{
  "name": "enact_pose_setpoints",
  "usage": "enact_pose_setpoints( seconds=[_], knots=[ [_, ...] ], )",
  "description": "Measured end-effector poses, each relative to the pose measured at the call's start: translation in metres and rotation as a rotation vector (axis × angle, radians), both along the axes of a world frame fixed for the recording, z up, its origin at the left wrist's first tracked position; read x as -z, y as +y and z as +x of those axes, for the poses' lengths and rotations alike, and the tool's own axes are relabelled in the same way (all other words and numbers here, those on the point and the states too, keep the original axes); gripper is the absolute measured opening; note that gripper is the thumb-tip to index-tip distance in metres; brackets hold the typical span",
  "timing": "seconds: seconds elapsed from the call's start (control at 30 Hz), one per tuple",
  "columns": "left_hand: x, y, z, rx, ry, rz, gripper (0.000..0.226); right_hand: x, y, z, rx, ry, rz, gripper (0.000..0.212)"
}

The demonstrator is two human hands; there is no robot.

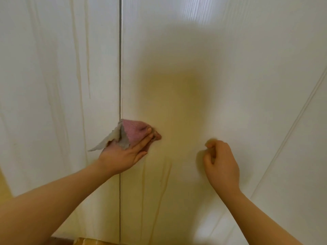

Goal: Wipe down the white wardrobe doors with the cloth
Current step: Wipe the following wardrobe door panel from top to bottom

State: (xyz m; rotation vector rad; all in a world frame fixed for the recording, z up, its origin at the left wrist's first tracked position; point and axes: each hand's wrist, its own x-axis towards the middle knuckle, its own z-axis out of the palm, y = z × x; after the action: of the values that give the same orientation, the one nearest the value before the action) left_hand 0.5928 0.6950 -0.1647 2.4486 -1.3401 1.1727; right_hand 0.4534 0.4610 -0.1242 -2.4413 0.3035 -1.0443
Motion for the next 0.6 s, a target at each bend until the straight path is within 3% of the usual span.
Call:
enact_pose_setpoints(
  seconds=[0.13, 0.23, 0.27, 0.3, 0.37, 0.43, 0.53, 0.6],
  knots=[
    [-0.008, -0.08, -0.011, 0.203, 0.191, -0.019, 0.054, 0.003, -0.02, -0.011, 0.053, 0.021, 0.041, 0.015],
    [-0.025, -0.167, -0.042, 0.276, 0.108, -0.125, 0.041, 0.008, -0.036, -0.024, 0.108, 0.063, 0.059, 0.014],
    [-0.03, -0.188, -0.059, 0.385, 0.265, -0.128, 0.035, 0.01, -0.042, -0.028, 0.136, 0.077, 0.056, 0.012],
    [-0.032, -0.21, -0.067, 0.465, 0.286, -0.126, 0.027, 0.011, -0.049, -0.033, 0.17, 0.085, 0.053, 0.011],
    [-0.039, -0.232, -0.079, 0.573, 0.32, -0.15, 0.031, 0.011, -0.06, -0.039, 0.221, 0.083, 0.059, 0.01],
    [-0.033, -0.233, -0.069, 0.624, 0.323, -0.105, 0.03, 0.011, -0.065, -0.04, 0.232, 0.081, 0.067, 0.01],
    [-0.025, -0.19, -0.045, 0.613, 0.325, 0.008, 0.05, 0.01, -0.056, -0.033, 0.181, 0.072, 0.08, 0.011],
    [-0.004, -0.143, -0.018, 0.476, 0.09, -0.008, 0.05, 0.01, -0.043, -0.023, 0.124, 0.084, 0.078, 0.012]
  ],
)
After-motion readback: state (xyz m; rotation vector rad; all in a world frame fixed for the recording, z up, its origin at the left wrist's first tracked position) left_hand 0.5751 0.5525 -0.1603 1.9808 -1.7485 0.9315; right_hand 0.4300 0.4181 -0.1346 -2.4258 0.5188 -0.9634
